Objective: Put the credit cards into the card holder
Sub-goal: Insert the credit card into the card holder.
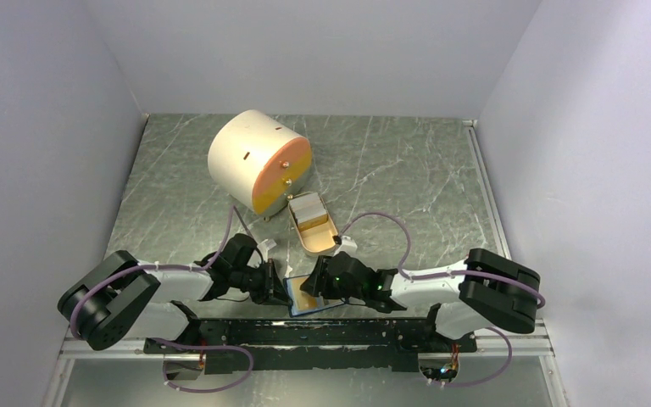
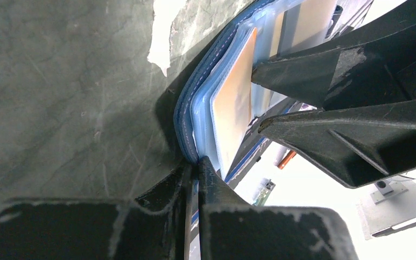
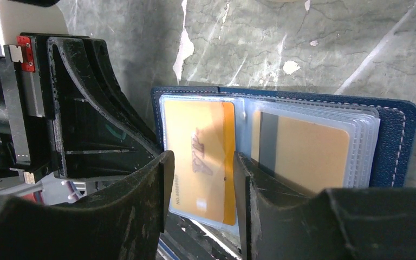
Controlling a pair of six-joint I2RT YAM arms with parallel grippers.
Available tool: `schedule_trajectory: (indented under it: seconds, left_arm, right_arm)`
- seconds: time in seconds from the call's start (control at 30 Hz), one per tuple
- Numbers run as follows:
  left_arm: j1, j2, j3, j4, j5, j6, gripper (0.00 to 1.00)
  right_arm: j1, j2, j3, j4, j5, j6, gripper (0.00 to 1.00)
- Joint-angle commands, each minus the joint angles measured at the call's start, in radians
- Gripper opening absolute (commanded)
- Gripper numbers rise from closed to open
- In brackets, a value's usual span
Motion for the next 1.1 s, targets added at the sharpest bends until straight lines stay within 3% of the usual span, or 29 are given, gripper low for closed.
schedule_trajectory:
  seconds: [0.0, 0.27, 0.83, 1.07]
  left_arm:
    - [-0.006, 0.001, 0.012, 0.048, 0.02, 0.001, 0.09]
    - [-0.007, 0.004, 0.011, 0.049, 0.017, -0.003, 0.09]
    - [-0.01, -0.012, 0.019, 0.05, 0.026, -0.011, 0.09]
    - [-0.01, -0.036, -0.004, 0.115, 0.078, -0.053, 0.26]
  right_arm:
    - [0.02, 0.012, -0.019, 0.061, -0.017, 0.022, 0.47]
    - [0.019, -0.064, -0.086, 0.118, -0.01, 0.05, 0.44]
    - [0.019, 0.008, -0.1, 0.243, -0.073, 0.061, 0.37]
    - [0.018, -0.106, -0.12, 0.101, 0.001, 0.05, 0.39]
